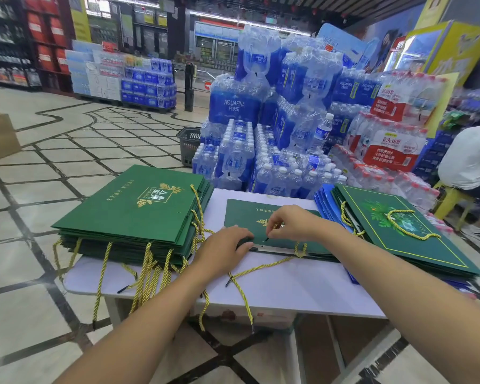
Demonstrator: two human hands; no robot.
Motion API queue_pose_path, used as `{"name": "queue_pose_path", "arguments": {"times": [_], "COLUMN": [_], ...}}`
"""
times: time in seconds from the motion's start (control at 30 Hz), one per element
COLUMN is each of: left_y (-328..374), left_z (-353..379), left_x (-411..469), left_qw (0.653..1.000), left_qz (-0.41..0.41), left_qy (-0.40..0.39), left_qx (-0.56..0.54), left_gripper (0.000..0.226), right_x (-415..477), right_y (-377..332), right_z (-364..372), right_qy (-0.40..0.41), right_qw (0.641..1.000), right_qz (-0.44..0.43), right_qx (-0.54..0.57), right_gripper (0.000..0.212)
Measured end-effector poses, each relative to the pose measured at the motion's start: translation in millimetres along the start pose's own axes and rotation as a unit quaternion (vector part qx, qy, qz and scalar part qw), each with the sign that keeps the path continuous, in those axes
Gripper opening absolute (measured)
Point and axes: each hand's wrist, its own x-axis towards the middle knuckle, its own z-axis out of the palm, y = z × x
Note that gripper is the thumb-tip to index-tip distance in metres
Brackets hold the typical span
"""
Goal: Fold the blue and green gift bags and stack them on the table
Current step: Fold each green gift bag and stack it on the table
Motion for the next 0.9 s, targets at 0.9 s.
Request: {"name": "queue_pose_path", "arguments": {"times": [0.9], "left_y": [1.1], "left_z": [-1.8], "left_x": [2.5], "left_qw": [0.998], "left_qz": [-0.048], "left_qy": [0.030], "left_qx": [0.010], "left_gripper": [0.037], "right_x": [-35.0], "right_y": [-15.2], "right_z": [32.3], "right_qy": [0.311], "right_qw": [0.950], "right_qz": [-0.009], "right_qx": [0.039], "right_gripper": [0.021]}}
